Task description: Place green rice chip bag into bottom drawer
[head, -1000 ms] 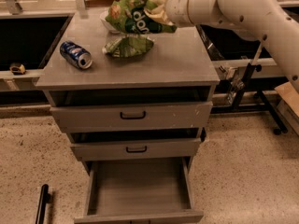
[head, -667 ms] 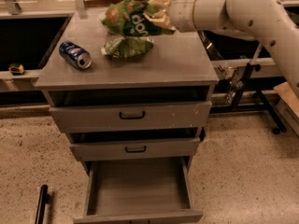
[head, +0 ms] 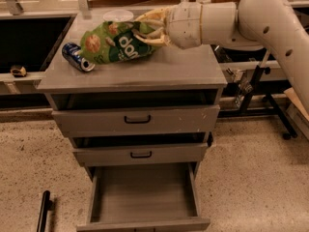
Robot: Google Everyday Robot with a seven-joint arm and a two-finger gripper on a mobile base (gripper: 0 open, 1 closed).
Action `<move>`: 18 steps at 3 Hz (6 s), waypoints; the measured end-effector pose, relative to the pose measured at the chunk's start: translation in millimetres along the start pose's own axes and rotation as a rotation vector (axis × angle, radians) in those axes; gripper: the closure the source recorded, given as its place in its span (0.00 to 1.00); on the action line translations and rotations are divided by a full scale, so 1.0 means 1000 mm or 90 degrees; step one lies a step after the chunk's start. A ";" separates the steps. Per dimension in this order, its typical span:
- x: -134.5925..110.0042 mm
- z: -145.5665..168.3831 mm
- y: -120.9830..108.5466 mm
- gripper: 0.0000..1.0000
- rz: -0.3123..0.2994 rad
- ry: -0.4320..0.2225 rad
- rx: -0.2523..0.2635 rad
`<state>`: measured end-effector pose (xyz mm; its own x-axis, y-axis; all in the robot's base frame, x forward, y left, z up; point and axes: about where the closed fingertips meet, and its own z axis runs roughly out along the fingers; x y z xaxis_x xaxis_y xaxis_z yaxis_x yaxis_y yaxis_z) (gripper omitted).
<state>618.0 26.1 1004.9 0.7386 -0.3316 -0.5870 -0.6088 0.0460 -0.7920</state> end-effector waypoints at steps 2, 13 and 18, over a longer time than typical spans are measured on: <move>-0.025 -0.018 0.062 1.00 0.001 0.086 -0.027; 0.128 -0.054 0.379 1.00 0.459 0.369 -0.096; 0.282 -0.004 0.426 1.00 0.391 0.251 -0.020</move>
Offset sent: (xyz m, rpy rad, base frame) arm -0.0989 -0.0223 -0.0940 -0.2141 0.0811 -0.3304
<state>565.9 -51.5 502.4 0.1055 -0.5696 -0.8152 -0.8918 0.3084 -0.3309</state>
